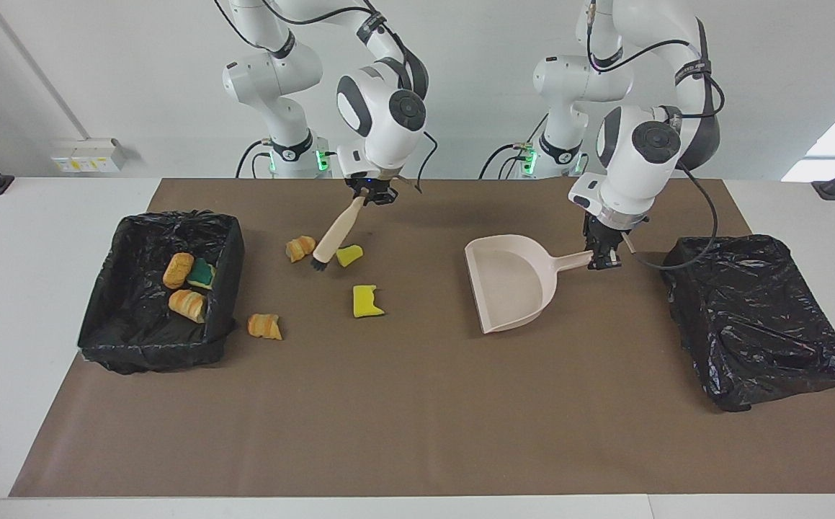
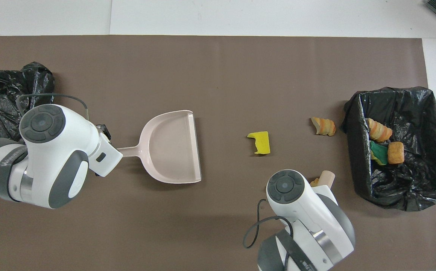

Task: Sweep and dump trash in bin
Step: 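Sweep the sponge and bread pieces toward the dustpan with the right gripper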

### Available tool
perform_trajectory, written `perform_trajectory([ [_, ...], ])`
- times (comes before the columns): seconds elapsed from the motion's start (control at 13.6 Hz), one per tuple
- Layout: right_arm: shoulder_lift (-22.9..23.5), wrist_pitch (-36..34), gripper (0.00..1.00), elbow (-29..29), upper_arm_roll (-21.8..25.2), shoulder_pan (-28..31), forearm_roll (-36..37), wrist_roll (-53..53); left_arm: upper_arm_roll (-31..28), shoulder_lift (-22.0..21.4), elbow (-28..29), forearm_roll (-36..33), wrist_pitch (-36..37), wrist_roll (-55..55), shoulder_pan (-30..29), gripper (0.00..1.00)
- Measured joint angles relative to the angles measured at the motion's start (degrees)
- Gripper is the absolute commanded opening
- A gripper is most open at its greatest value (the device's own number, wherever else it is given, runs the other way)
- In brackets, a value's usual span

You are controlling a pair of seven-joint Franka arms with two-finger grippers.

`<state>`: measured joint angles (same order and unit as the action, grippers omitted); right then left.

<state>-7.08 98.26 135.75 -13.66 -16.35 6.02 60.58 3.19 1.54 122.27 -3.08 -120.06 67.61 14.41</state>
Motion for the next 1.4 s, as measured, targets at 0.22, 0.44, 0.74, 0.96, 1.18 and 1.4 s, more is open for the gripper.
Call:
perform_trajectory([
  [0.22,-3.61,7.95,0.00,6.14,-0.07,1.11,-2.06,-3.98,0.12,0.80,0.05,-2.36,-0.10,-7.28,4.15,0.00],
  [0.44,-3.86,15.58,0.00,7.07,-0.10,1.51,-6.75,-9.24,0.12,1.14,0.06,-5.65,1.35,-13.69,6.57,0.00],
  [0.74,-0.04,21.70,0.00,1.78,-0.39,1.49,-10.41,-14.04,0.08,1.14,0.03,-6.05,2.01,-17.23,8.45,0.00],
  [0.96,4.55,14.82,0.00,-7.93,-0.29,2.12,-10.30,-17.37,0.11,1.14,0.02,-6.05,2.03,-18.12,9.37,0.00],
  [1.18,4.93,7.82,0.00,-13.31,0.20,6.01,-2.24,-26.45,0.11,1.14,0.02,-6.05,2.03,-18.18,9.39,0.00],
  [1.4,5.64,9.06,0.00,-13.48,0.33,11.02,7.85,-35.63,0.11,1.14,0.02,-6.05,2.06,-18.18,9.39,0.00],
])
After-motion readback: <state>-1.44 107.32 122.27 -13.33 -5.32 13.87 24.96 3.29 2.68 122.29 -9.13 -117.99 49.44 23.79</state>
